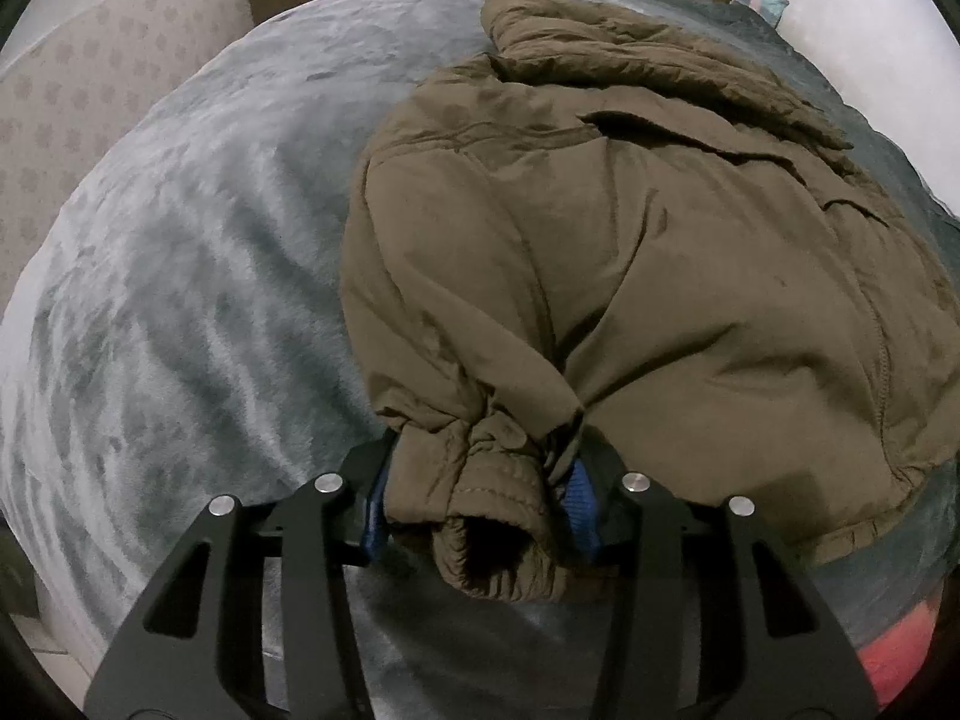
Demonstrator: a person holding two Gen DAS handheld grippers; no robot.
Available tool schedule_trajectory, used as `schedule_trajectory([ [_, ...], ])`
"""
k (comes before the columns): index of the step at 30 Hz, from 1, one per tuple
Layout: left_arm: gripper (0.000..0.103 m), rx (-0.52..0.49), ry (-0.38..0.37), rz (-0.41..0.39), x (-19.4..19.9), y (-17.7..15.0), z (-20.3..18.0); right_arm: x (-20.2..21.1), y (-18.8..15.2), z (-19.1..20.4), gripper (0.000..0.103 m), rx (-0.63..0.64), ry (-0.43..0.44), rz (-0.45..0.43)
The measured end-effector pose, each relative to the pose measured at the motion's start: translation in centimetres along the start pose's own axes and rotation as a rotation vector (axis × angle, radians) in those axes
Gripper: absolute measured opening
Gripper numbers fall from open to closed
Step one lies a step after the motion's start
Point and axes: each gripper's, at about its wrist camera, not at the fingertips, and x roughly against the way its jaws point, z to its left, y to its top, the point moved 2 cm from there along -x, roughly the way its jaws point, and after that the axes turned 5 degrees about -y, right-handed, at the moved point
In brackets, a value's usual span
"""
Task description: Fold large clothes
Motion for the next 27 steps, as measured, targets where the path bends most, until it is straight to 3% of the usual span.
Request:
schedule_trajectory([
  [3, 0.047, -0.002, 0.007, 0.004, 0.0, 0.0, -0.2, 0.0, -0.7, 0.2, 0.082, 0.025, 0.048, 0.019],
  [7, 0.047, -0.01, 0.018, 0.009, -0.3, 0.1, -0.4, -0.1, -1.2, 0.7, 0.083, 0.051, 0.038, -0.004],
  [16, 0.049, 0.005, 0.0, 0.007, -0.7, 0.2, -0.1, -2.2, -0.2, 1.0, 0.081, -0.017, 0.137, 0.015],
  [18, 0.049, 0.0, 0.0, 0.002, -0.7, 0.1, -0.2, -2.3, -0.2, 1.3, 0.064, -0.008, 0.167, 0.017],
  [23, 0.044, 0.006, -0.018, 0.004, -0.5, 0.2, -0.2, -1.6, 0.1, 2.4, 0.034, 0.054, 0.19, 0.014],
  [27, 0.036, -0.032, 0.003, -0.027, 0.6, 0.5, -0.8, -0.5, 0.5, 2.6, 0.028, 0.056, 0.198, -0.013],
])
